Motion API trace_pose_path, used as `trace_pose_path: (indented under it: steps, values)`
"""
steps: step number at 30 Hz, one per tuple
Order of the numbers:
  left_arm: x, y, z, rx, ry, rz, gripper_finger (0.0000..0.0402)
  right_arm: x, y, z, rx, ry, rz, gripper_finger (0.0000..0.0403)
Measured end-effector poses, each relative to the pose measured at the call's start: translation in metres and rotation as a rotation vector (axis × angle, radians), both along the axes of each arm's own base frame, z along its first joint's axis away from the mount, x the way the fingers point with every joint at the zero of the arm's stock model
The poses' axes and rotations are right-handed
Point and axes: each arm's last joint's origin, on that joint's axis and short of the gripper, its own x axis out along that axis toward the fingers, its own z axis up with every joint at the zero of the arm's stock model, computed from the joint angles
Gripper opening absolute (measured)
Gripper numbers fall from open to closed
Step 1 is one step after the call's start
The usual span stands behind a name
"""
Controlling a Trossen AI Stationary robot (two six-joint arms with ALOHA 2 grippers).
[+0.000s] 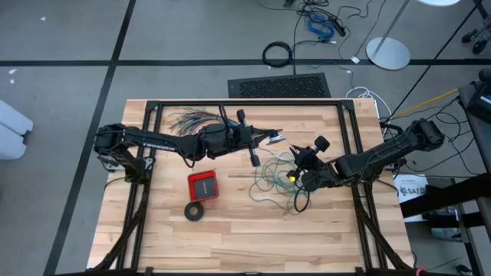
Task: Coil cords
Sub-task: Coil the white wire onto the spool
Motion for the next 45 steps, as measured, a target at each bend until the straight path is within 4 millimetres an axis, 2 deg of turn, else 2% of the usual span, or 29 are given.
trace_pose_path:
  steps: [13, 21, 26, 36, 45]
  values:
    - [-0.001, 0.005, 0.0, -0.007, -0.001, 0.06, 0.0, -0.001, 0.0, -0.001, 0.006, 0.001, -0.006, 0.002]
    - [-0.001, 0.005, 0.002, -0.008, -0.02, 0.061, 0.0, -0.007, -0.002, -0.015, 0.038, -0.013, -0.03, 0.0018]
    - [-0.001, 0.006, 0.004, -0.052, -0.06, 0.048, 0.0, -0.006, -0.003, -0.014, 0.038, -0.029, -0.037, 0.0004]
    - [-0.003, 0.014, 0.011, -0.155, -0.167, 0.024, 0.0, 0.009, -0.015, -0.004, 0.057, -0.087, -0.01, 0.0002]
    - [-0.001, 0.015, 0.01, -0.192, -0.193, 0.005, 0.0, 0.039, -0.031, -0.007, 0.104, -0.143, 0.11, 0.0001]
